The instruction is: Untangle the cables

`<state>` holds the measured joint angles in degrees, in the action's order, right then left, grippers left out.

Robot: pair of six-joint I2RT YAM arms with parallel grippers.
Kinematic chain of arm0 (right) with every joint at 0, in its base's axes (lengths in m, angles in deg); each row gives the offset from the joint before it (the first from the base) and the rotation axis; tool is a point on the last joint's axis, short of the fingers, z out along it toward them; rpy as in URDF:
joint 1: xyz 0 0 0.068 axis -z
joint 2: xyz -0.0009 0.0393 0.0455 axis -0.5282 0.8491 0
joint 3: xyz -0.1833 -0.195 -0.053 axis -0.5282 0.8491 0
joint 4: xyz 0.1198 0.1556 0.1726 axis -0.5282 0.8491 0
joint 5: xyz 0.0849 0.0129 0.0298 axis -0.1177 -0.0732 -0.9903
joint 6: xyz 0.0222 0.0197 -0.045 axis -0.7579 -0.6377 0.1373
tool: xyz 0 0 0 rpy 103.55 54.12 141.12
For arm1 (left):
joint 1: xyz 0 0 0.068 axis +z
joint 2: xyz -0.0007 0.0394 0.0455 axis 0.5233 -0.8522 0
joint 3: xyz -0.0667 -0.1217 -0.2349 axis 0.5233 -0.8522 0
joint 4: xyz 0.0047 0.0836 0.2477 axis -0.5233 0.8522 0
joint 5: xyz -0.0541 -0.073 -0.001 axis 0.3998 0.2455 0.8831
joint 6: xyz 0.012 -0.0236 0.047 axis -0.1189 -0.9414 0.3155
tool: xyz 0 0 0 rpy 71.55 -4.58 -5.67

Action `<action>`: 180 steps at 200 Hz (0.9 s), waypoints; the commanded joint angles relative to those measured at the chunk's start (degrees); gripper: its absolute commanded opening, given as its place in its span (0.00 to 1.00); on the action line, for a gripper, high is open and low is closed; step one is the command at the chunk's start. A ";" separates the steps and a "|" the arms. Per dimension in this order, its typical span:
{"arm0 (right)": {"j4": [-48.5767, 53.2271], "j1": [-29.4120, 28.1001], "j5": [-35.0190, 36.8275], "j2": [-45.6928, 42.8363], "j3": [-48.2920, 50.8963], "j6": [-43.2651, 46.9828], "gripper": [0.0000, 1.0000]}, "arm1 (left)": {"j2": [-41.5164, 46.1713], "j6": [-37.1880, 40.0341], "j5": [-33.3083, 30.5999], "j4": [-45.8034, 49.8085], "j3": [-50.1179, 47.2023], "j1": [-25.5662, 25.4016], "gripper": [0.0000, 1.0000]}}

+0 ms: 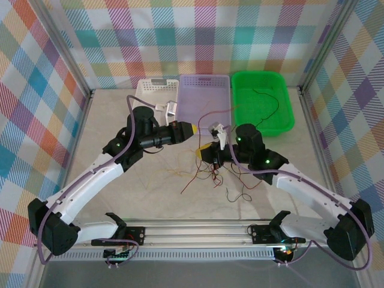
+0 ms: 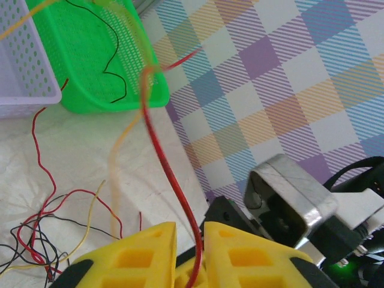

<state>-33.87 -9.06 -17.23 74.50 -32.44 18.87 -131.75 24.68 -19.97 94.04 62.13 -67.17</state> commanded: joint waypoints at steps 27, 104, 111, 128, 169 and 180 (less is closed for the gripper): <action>2.06 -0.19 -0.26 -5.02 -0.42 1.24 0.00 | 2.60 2.61 -1.61 1.47 -1.85 -0.77 0.22; 18.32 1.19 6.30 -1.32 -17.07 4.50 0.00 | 10.42 7.48 -9.76 7.46 -10.51 -0.68 0.24; 19.84 1.63 7.46 0.27 -19.27 5.03 0.00 | 12.02 7.90 -11.59 8.12 -11.20 -0.64 0.27; 22.93 2.26 11.93 4.59 -24.36 6.83 0.00 | 16.12 9.00 -15.28 11.49 -12.79 -0.68 0.32; 22.86 5.58 22.51 14.36 -34.34 9.66 0.00 | 25.36 11.20 -22.70 17.22 -14.40 -0.67 0.45; 22.66 6.35 25.23 18.14 -37.43 10.55 0.00 | 27.65 11.91 -24.99 18.84 -14.54 -0.68 0.48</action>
<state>-12.56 -4.47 -0.73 87.44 -63.82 26.03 -108.36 33.84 -38.20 108.14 48.31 -67.17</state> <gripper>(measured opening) 0.065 0.451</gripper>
